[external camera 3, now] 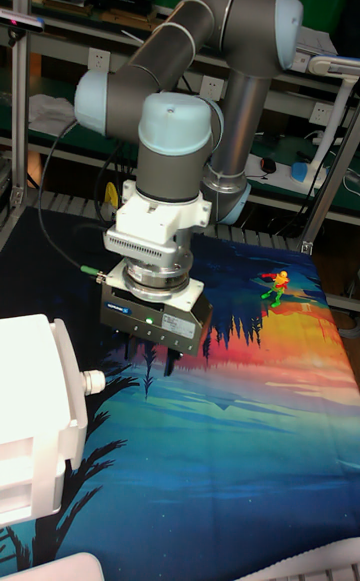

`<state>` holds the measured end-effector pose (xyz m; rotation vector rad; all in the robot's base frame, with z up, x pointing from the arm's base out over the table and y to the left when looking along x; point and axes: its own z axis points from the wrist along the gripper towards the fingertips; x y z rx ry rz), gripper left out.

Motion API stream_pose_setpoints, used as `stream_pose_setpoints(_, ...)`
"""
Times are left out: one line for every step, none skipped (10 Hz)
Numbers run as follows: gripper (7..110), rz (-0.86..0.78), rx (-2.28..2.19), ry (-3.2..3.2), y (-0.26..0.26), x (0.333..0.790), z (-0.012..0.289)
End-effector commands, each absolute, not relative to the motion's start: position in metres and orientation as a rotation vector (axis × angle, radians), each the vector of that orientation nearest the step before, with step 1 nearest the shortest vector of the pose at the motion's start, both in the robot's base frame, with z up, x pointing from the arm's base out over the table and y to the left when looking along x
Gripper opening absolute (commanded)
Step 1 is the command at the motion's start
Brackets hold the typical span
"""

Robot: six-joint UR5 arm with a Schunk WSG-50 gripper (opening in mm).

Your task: Grasp the handle and close the drawer

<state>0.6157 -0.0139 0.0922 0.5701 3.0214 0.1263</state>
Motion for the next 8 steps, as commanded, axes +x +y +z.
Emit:
stream_pose_setpoints(7,0.146,0.532,3.100,0.0011,0.6017,0.0956)
stream_pose_setpoints(7,0.184,0.418,3.124,0.0079,0.5996,0.0973)
stream_pose_setpoints(7,0.193,0.376,3.148,0.0102,0.5940,0.0975)
stream_pose_setpoints(7,0.167,0.349,3.150,0.0067,0.5937,0.0967)
stream_pose_setpoints(7,0.168,0.332,3.149,0.0068,0.5944,0.0957)
stream_pose_setpoints(7,0.168,0.332,3.148,0.0068,0.5952,0.0946)
stream_pose_setpoints(7,0.165,0.332,3.148,0.0063,0.5953,0.0942)
stream_pose_setpoints(7,0.168,0.332,3.148,0.0065,0.5954,0.0936)
